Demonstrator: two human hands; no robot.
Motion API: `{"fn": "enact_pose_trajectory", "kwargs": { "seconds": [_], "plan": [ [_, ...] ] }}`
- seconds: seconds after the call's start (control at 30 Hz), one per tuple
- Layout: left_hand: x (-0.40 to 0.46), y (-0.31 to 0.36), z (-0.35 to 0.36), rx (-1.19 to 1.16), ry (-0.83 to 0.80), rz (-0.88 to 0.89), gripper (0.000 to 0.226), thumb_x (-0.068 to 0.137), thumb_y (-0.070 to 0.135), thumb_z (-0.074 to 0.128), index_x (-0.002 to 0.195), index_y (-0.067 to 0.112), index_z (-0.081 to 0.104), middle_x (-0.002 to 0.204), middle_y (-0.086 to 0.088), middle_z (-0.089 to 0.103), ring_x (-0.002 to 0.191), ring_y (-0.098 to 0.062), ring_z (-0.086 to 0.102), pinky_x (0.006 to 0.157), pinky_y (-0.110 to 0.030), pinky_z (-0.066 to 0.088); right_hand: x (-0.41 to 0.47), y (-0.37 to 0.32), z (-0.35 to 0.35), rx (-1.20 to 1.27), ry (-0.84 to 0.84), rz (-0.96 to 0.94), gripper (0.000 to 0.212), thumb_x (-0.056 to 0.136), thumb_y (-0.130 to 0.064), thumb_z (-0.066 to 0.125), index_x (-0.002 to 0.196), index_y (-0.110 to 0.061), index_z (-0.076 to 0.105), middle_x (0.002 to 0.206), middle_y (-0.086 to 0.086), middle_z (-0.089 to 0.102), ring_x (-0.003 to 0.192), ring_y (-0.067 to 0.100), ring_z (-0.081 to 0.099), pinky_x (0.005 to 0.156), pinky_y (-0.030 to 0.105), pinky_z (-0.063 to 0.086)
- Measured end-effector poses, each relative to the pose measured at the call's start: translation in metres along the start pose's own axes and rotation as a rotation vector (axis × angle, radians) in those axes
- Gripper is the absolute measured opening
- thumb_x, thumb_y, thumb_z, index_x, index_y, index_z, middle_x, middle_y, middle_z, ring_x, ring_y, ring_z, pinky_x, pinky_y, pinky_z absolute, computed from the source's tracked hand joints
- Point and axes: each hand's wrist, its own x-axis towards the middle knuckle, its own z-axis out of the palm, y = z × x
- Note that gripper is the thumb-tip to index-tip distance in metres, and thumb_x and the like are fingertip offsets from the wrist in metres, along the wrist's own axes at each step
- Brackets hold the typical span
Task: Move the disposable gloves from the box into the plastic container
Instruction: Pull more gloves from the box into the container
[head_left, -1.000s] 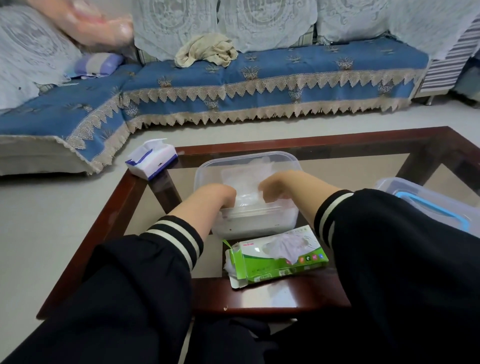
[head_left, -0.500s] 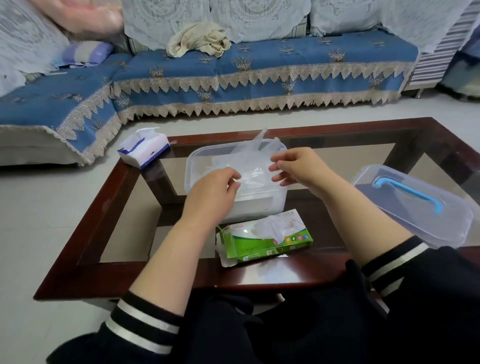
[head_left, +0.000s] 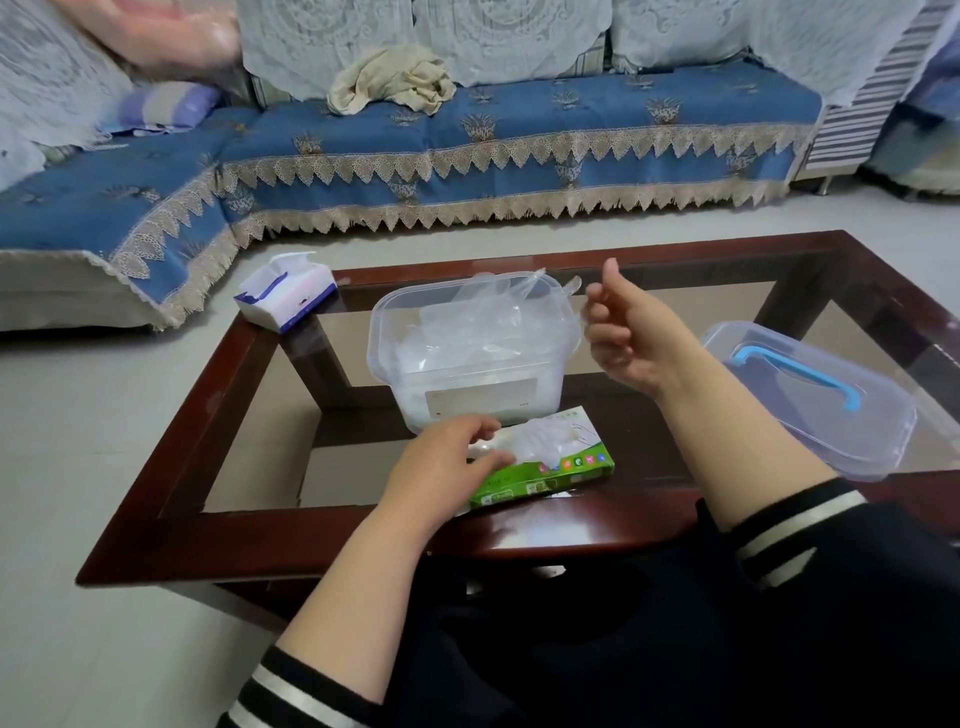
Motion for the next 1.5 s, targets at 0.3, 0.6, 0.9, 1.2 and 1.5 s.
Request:
{"fn": "enact_pose_trajectory", "kwargs": {
  "seconds": [0.3, 0.6, 0.9, 1.2, 1.5],
  "plan": [
    [0.006, -0.018, 0.017, 0.156, -0.141, 0.025, 0.077, 0.073, 0.045, 0.078, 0.14, 0.028, 0.043, 0.139, 0.004, 0.048, 0.131, -0.019, 0.039, 0.107, -0.036, 0.033, -0.032, 0.08, -0.012, -1.64, -0.108, -0.321, 0.063, 0.072, -0.046, 0.077, 0.126, -0.025, 0.052, 0.125, -0.004, 0.055, 0.116, 0.013, 0.049, 0.098, 0.034, 0.041],
    [0.014, -0.016, 0.032, 0.227, -0.196, -0.041, 0.06, 0.082, 0.037, 0.069, 0.135, 0.045, 0.041, 0.138, 0.017, 0.04, 0.133, -0.014, 0.029, 0.11, -0.055, 0.022, -0.033, 0.078, 0.004, -1.217, 0.222, -0.316, 0.023, 0.093, -0.028, 0.057, 0.082, -0.016, 0.073, 0.075, -0.003, 0.067, 0.075, 0.02, 0.06, 0.07, 0.032, 0.045],
    [0.016, -0.022, 0.037, 0.138, -0.156, 0.0, 0.055, 0.083, 0.024, 0.071, 0.133, 0.034, 0.05, 0.133, 0.009, 0.047, 0.124, -0.018, 0.036, 0.107, -0.038, 0.035, -0.045, 0.07, 0.03, -0.79, 0.195, -0.443, 0.026, 0.094, -0.017, 0.057, 0.076, -0.008, 0.074, 0.075, 0.0, 0.073, 0.068, 0.003, 0.062, 0.072, 0.022, 0.048],
    [0.013, -0.018, 0.039, 0.277, -0.218, -0.049, 0.063, 0.084, 0.047, 0.062, 0.14, 0.046, 0.034, 0.13, 0.006, 0.037, 0.126, -0.022, 0.027, 0.102, -0.046, 0.031, -0.037, 0.07, 0.013, -0.932, 0.365, -0.304, 0.032, 0.088, -0.039, 0.065, 0.11, -0.016, 0.064, 0.112, -0.002, 0.066, 0.103, 0.013, 0.06, 0.096, 0.033, 0.045],
    [0.008, -0.013, 0.046, 0.341, -0.254, -0.021, 0.076, 0.085, 0.062, 0.054, 0.146, 0.055, 0.008, 0.153, 0.004, 0.018, 0.133, -0.03, 0.031, 0.106, -0.049, 0.031, -0.035, 0.091, -0.011, -0.964, 0.509, -0.248, 0.056, 0.09, -0.032, 0.061, 0.138, -0.007, 0.046, 0.142, 0.007, 0.05, 0.128, 0.018, 0.048, 0.102, 0.028, 0.036]
  ]
}}
